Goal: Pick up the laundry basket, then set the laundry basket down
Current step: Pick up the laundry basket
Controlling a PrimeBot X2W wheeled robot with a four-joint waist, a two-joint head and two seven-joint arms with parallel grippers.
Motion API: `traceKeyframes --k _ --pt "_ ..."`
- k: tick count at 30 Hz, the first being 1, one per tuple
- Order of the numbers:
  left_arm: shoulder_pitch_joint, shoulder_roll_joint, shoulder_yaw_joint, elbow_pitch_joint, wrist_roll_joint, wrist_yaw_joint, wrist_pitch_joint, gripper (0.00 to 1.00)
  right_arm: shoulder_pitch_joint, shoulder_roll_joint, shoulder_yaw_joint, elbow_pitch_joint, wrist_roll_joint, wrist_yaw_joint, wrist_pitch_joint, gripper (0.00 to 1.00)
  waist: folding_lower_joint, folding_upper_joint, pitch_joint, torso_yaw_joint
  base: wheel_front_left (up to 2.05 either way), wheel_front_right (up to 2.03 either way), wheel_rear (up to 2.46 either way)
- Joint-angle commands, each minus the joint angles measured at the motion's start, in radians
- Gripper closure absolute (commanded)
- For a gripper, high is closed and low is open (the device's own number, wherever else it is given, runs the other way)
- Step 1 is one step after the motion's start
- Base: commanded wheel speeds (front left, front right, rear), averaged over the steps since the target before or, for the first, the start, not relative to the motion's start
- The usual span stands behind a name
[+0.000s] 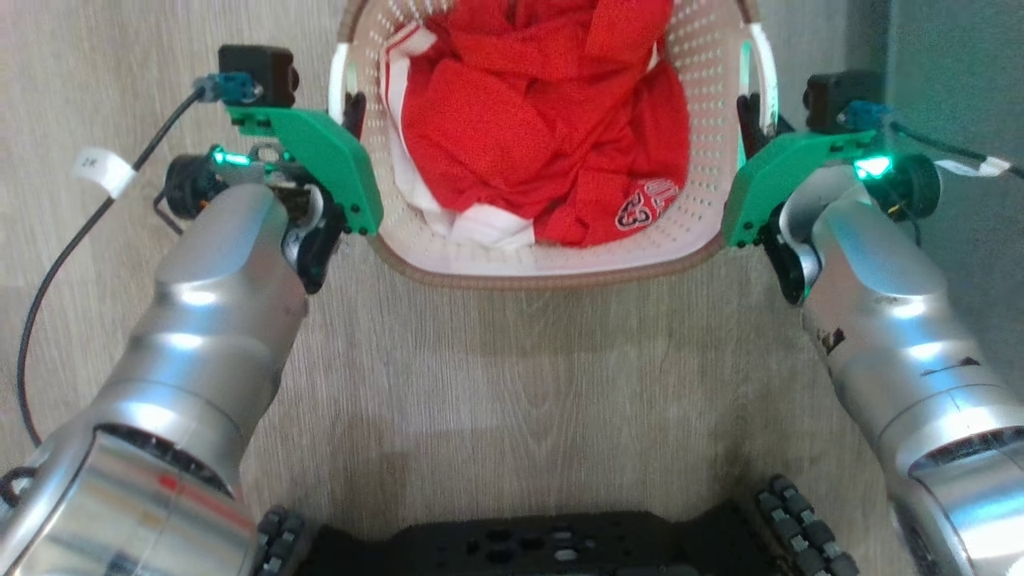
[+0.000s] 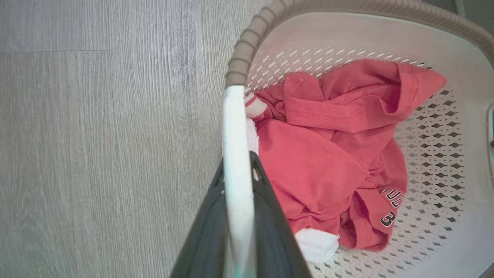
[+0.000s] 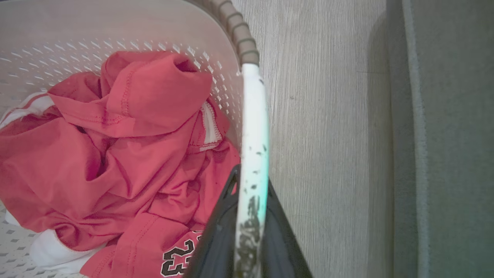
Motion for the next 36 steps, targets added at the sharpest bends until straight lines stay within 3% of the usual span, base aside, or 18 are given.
traceKeyframes --k 1,17,36 --pt "0.019 0.056 0.008 0.009 -0.012 0.007 0.001 1.00 0.019 -0.001 0.017 0.015 0.008 -0.003 0.004 1.00 0.0000 0.0000 -0.035 -0.009 0.00 0.00 0.00" --pt "0.098 0.075 -0.005 0.032 -0.082 0.007 0.146 1.00 0.065 -0.001 0.148 0.061 0.135 -0.003 0.171 1.00 0.0000 0.0000 -0.252 -0.034 0.00 0.00 0.00" --pt "0.201 0.088 -0.023 0.037 -0.135 0.007 0.265 1.00 0.172 -0.001 0.182 0.082 0.186 -0.003 0.366 1.00 0.0000 0.0000 -0.517 -0.065 0.00 0.00 0.00"
